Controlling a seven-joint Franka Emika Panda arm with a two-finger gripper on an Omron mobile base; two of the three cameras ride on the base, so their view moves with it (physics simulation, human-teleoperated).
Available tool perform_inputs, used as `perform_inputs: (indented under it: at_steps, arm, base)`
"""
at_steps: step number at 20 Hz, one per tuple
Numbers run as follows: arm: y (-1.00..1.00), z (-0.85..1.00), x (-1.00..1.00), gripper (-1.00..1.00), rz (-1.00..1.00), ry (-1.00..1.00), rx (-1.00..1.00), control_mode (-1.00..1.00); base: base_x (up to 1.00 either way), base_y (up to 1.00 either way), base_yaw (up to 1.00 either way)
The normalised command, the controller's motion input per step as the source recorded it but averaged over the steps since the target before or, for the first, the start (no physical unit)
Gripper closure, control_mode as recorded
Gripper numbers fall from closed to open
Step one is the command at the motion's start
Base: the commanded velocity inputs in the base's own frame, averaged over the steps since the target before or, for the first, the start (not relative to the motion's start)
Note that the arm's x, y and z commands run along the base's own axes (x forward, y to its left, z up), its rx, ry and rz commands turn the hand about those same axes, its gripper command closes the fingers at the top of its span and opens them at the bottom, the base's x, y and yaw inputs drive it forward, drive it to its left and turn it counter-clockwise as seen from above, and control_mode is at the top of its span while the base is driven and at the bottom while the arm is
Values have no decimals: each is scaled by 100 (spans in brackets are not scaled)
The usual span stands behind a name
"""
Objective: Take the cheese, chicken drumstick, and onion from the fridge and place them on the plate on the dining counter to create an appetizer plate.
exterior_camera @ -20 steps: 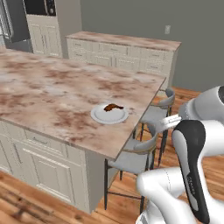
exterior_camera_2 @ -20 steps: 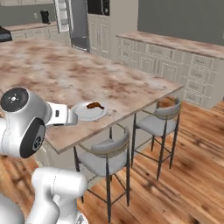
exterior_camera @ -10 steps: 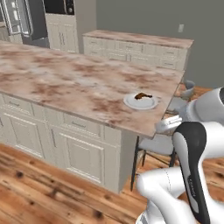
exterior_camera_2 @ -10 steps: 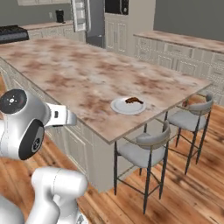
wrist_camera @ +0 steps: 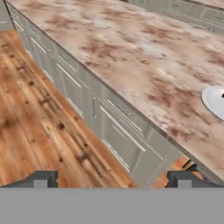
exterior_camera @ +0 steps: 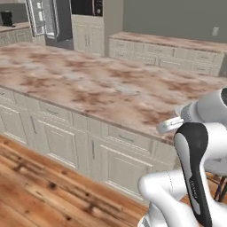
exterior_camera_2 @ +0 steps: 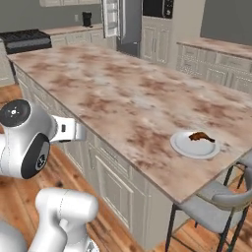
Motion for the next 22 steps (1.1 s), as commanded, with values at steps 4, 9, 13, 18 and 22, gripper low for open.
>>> perform_inputs:
  at_steps: [4, 9, 13, 18, 22]
  arm:
    - [0, 0, 0, -100, 0, 0, 0, 100]
    - [0, 0, 0, -100, 0, 0, 0, 100]
    - [0, 0, 0, -100, 0, 0, 0, 100]
    - [0, 0, 0, -100, 0, 0, 0, 100]
    - [0, 0, 0, -100, 0, 0, 0, 100]
  base:
    - [78, 100, 0]
    - [74, 100, -4]
    - [70, 100, -8]
    - [64, 100, -10]
    - [59, 100, -10]
